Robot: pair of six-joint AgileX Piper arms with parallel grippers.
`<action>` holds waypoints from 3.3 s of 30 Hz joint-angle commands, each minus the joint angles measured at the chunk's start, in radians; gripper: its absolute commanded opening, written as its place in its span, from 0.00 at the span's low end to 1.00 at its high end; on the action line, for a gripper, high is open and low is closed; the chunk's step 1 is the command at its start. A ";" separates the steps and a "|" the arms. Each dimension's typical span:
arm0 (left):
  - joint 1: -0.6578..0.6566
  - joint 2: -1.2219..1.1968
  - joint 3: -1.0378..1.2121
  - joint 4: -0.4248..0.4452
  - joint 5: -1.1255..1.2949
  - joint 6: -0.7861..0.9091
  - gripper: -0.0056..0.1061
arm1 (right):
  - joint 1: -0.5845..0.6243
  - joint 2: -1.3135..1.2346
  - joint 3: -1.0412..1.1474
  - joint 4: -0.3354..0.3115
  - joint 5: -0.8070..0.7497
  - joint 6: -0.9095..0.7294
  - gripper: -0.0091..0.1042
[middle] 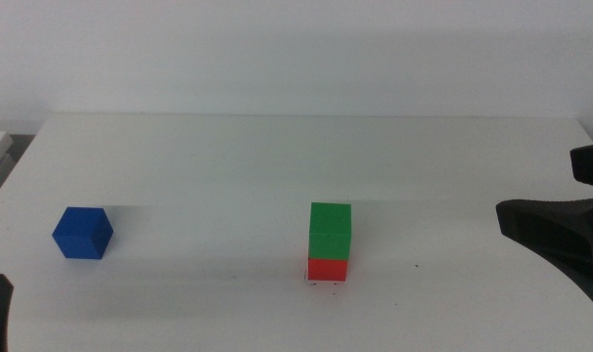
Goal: Stack red cubes first, then green, then blue cubes in a specific spot.
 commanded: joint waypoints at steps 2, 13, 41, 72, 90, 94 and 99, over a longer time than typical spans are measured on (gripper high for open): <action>-0.004 -0.003 -0.032 0.002 0.031 -0.001 0.89 | 0.002 -0.004 0.004 -0.004 -0.010 -0.002 0.90; -0.006 0.646 -0.871 -0.004 1.096 -0.001 0.89 | 0.002 -0.004 0.004 -0.004 -0.010 -0.002 0.90; 0.035 1.676 -1.340 0.046 1.000 0.096 0.89 | 0.002 -0.004 0.004 -0.004 -0.010 -0.002 0.90; -0.025 1.785 -1.342 -0.054 0.897 -0.093 0.07 | 0.002 -0.004 0.004 -0.004 -0.010 -0.002 0.90; -0.771 1.984 -1.847 0.145 1.129 -0.633 0.04 | 0.002 -0.004 0.004 -0.004 -0.010 -0.002 0.90; -0.771 2.006 -1.856 0.142 1.127 -0.637 0.04 | 0.002 -0.004 0.004 -0.004 -0.010 -0.002 0.90; -0.763 2.013 -1.856 0.136 1.126 -0.668 0.04 | 0.002 -0.004 0.004 -0.004 -0.010 -0.002 0.90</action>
